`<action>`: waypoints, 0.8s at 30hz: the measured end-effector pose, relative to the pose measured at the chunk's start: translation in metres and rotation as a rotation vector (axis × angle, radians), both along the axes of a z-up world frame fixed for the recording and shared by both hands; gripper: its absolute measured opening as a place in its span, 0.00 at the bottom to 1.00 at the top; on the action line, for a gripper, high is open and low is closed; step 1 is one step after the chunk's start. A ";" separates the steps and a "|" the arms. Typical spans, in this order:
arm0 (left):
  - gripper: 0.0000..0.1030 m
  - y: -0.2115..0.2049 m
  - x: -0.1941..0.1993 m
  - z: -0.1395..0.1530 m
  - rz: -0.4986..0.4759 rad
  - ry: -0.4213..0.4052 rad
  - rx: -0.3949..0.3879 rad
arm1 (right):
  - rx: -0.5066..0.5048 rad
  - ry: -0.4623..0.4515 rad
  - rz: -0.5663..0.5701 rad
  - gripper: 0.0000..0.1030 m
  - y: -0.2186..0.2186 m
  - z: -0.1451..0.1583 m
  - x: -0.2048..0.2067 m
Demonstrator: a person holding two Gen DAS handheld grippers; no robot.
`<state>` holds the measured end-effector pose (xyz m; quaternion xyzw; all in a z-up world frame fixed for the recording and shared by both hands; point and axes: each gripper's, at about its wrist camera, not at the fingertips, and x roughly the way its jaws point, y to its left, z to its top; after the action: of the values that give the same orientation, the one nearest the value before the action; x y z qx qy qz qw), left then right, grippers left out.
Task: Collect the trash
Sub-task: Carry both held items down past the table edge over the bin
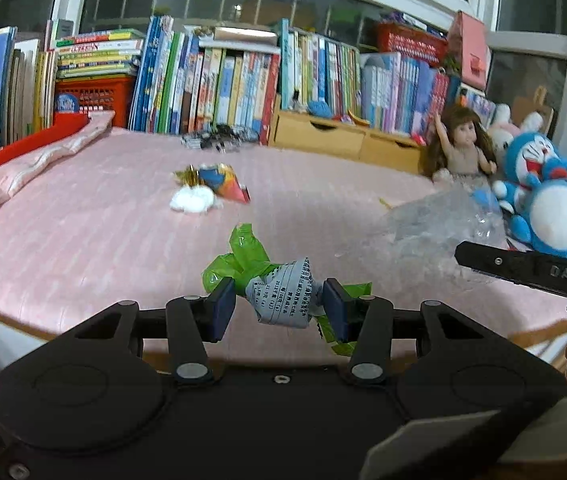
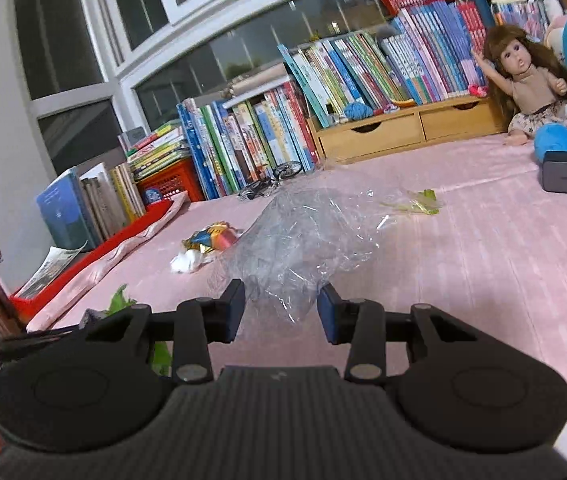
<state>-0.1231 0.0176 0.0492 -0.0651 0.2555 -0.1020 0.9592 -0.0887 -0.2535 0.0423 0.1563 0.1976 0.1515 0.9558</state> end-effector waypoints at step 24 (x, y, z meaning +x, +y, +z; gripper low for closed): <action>0.44 0.004 -0.053 -0.063 -0.148 0.300 0.086 | -0.304 0.081 0.147 0.42 0.039 -0.042 -0.119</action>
<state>-0.1765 0.0216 -0.0142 -0.0197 0.4039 -0.1507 0.9021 -0.2079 -0.2142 0.0001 0.0011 0.2675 0.1828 0.9460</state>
